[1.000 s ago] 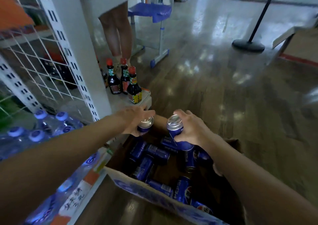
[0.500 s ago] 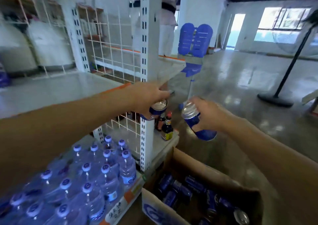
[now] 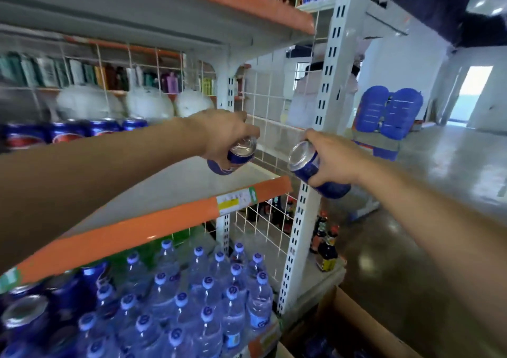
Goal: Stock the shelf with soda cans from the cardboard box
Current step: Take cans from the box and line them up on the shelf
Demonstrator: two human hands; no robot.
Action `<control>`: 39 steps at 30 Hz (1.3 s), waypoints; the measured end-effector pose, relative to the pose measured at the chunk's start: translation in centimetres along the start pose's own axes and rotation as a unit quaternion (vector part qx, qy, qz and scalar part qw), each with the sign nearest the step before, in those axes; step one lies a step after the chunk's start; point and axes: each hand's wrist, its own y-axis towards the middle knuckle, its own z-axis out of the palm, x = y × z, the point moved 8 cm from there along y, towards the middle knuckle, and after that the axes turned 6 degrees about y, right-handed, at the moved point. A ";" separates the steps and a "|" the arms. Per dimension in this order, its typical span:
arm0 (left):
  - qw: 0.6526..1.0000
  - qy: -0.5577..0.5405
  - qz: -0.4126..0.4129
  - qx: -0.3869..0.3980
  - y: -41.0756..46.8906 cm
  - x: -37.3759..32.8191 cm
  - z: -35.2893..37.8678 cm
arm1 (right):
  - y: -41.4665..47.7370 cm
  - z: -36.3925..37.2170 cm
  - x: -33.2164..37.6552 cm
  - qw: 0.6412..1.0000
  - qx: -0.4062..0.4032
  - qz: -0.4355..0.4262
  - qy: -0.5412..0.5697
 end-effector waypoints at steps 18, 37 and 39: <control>0.968 0.009 -0.218 0.121 -9.7 9.6 7.1 | 10.6 7.2 12.6 0.973 0.082 -0.215 0.034; 0.918 -0.044 -0.377 0.118 -13.5 12.1 8.8 | 13.1 11.6 17.7 0.919 0.113 -0.372 0.072; 0.910 -0.073 -0.394 0.104 -13.6 12.2 8.9 | 13.4 12.0 17.7 0.915 0.125 -0.374 0.085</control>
